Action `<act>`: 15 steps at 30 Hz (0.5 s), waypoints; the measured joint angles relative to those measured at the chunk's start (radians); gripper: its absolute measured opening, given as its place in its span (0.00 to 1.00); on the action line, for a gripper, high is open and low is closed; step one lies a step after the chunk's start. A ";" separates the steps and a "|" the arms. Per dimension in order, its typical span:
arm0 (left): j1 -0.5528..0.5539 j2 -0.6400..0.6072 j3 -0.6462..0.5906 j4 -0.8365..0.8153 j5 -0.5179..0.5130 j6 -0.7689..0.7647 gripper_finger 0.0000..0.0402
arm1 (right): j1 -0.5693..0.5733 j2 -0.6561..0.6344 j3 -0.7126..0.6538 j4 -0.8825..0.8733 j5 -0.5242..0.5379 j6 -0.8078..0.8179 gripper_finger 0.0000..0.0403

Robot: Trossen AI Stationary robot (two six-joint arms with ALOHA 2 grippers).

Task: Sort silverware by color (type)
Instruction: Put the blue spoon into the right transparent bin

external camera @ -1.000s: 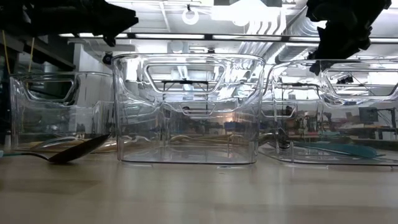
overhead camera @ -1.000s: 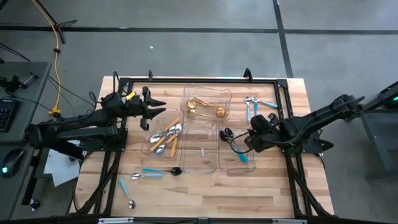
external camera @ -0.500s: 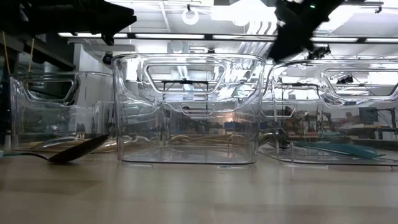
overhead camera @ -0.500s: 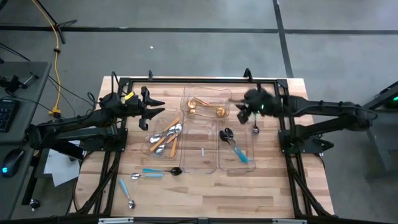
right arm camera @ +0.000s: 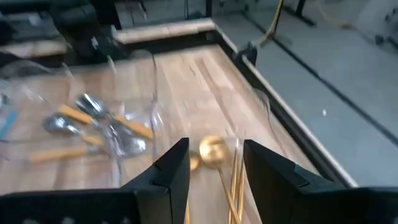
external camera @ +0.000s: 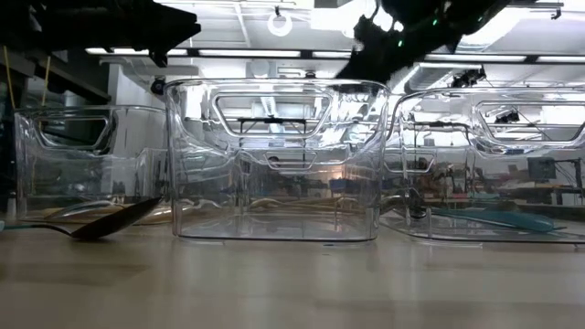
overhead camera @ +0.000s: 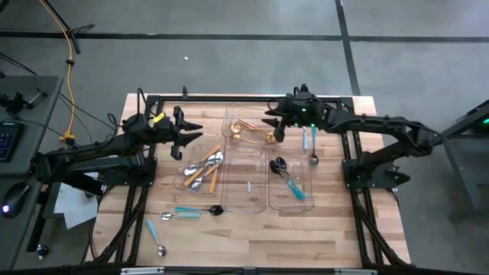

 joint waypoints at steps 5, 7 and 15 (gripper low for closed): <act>0.000 0.000 0.000 -0.034 0.000 0.000 0.26 | 0.000 0.068 0.000 0.041 -0.049 -0.017 0.34; 0.000 0.000 0.000 -0.049 0.000 0.000 0.26 | 0.000 0.073 0.000 0.053 -0.069 -0.023 0.34; 0.000 -0.006 0.000 -0.072 0.000 -0.036 0.26 | -0.014 -0.040 -0.252 0.311 -0.088 0.041 0.34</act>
